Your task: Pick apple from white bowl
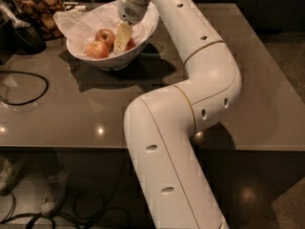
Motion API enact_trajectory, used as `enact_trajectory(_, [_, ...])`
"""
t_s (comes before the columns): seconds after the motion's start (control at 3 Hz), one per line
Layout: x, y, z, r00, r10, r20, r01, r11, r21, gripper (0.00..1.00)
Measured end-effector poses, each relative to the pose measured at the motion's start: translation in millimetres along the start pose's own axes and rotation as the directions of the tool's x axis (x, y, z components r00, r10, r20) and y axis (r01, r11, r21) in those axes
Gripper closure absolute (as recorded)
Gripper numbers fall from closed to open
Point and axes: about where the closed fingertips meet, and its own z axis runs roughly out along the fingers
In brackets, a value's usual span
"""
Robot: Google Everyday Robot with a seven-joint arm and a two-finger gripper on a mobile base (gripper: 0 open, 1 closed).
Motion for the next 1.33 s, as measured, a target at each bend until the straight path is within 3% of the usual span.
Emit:
enact_trajectory(1.0, [10, 1, 19, 1.000, 0.005, -0.006, -0.005, 0.9993, -0.037, 0.31])
enact_trajectory(1.33, [13, 1, 23, 1.000, 0.006, -0.001, -0.006, 0.9989, -0.046, 0.49])
